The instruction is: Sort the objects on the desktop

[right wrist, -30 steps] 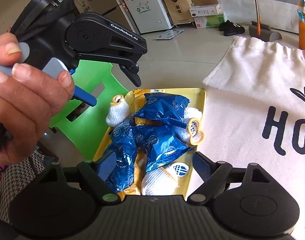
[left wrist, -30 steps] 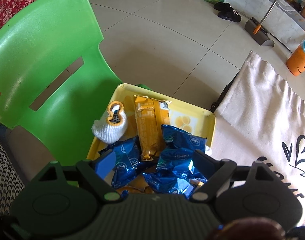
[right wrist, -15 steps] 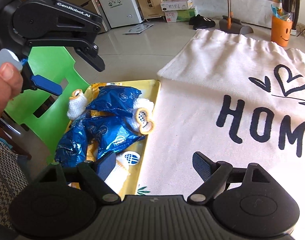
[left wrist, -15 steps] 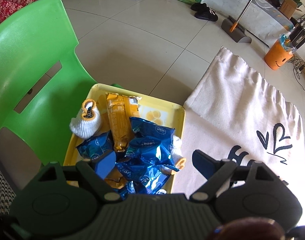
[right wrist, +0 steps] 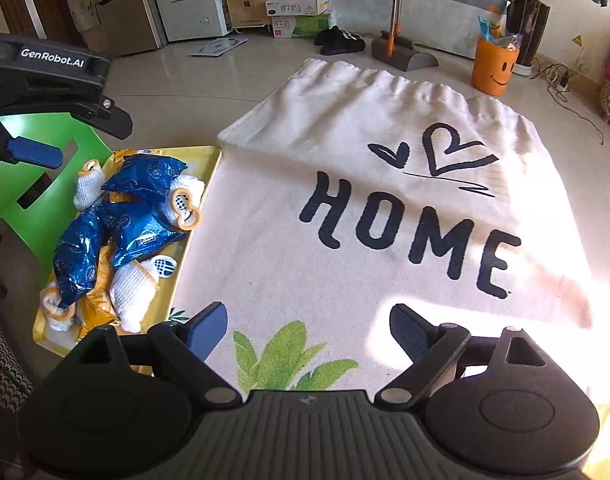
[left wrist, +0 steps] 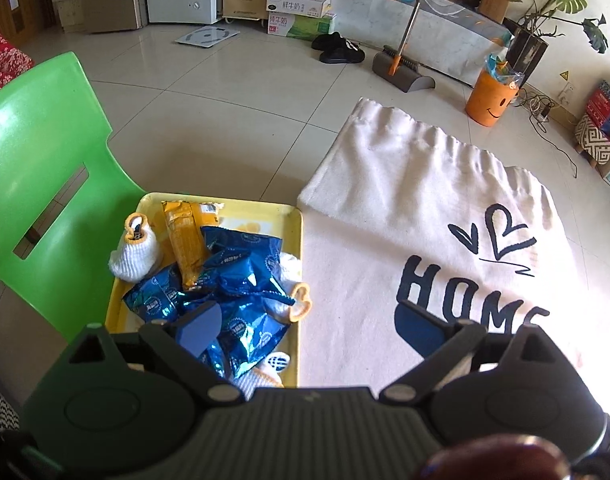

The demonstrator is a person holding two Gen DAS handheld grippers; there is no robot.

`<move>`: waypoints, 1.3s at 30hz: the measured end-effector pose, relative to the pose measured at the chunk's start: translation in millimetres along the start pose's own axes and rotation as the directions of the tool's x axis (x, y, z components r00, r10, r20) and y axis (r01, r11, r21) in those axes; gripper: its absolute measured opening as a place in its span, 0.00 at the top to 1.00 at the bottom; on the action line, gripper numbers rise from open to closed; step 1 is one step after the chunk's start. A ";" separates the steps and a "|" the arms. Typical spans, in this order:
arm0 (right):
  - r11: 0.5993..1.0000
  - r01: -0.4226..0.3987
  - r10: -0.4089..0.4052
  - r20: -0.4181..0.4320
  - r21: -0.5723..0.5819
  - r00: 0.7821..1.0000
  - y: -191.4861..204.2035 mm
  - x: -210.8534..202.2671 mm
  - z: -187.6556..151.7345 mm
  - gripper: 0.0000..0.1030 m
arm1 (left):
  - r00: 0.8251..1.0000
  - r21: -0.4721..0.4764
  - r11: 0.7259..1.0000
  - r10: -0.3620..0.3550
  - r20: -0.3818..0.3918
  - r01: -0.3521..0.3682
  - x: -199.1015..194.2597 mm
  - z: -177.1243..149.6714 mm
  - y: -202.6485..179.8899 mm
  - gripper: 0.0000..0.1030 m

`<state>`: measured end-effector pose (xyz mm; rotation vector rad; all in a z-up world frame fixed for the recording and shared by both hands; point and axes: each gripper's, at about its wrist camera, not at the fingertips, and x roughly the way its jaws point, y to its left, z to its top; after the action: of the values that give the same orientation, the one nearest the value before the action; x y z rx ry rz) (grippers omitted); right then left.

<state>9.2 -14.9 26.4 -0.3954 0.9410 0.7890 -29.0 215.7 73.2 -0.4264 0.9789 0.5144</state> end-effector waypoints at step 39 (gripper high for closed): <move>0.978 0.174 -0.155 -0.157 0.114 0.975 -139.4 61.4 -33.3 0.12 | 0.977 0.357 0.933 0.036 -0.208 0.042 50.3 -128.4 -143.2 0.05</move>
<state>116.0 -101.5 -47.1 -0.4189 1.0763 0.5508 -7.6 40.3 -17.8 -0.1526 1.2512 0.2790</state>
